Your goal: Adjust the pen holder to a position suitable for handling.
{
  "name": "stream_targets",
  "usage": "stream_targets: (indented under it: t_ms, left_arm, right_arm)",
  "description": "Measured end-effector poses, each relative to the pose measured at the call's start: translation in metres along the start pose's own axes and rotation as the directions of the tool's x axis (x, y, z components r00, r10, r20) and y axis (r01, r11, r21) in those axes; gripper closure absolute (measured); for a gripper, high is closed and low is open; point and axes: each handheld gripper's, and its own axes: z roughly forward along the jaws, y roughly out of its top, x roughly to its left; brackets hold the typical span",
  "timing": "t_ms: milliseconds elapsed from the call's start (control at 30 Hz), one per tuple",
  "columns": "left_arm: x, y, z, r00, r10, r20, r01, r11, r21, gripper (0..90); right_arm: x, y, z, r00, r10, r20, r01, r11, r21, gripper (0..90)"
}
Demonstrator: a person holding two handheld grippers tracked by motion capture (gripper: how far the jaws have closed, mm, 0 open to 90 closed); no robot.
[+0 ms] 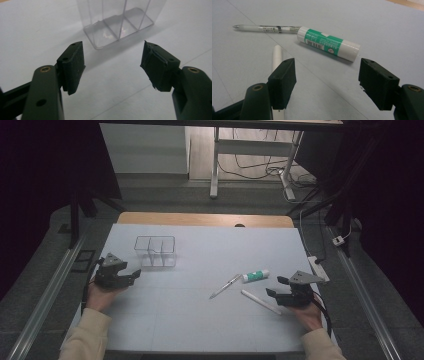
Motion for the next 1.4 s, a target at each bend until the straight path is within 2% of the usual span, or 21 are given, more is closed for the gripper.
stream_targets:
  t_ms: [300,600,700,867,1133,1400]
  left_arm:
    - [0.016,0.004,0.006,0.9996,-0.023,-0.014,0.023,0.9997,0.003,44.8]
    - [0.025,0.007,0.013,0.9994,-0.03,-0.019,0.03,0.9995,0.007,66.8]
    - [0.029,0.01,0.017,0.9992,-0.039,-0.012,0.039,0.9992,-0.004,79.5]
    - [0.033,0.013,0.025,0.9995,-0.03,-0.012,0.03,0.9995,0.001,88.4]
    - [0.04,0.019,0.035,0.9995,-0.032,-0.002,0.032,0.9995,-0.005,89.3]
    - [0.042,0.021,0.041,0.9996,-0.028,0.003,0.028,0.9995,-0.011,89.3]
  right_arm:
    - [0.0,0.0,0.0,1.0,0.002,0.003,-0.002,1.0,-0.002,29.6]
    - [0.0,0.0,0.0,0.9999,-0.009,0.011,0.008,1.0,0.014,29.6]
    - [0.0,0.0,0.0,0.9999,-0.007,0.011,0.007,1.0,0.011,29.6]
    - [-0.001,0.0,0.001,0.9999,-0.004,0.015,0.003,1.0,0.013,29.6]
    - [-0.001,0.001,0.001,0.9997,0.001,0.023,-0.001,1.0,0.005,29.6]
    - [-0.001,0.0,0.001,0.9995,-0.008,0.031,0.007,1.0,0.024,29.6]
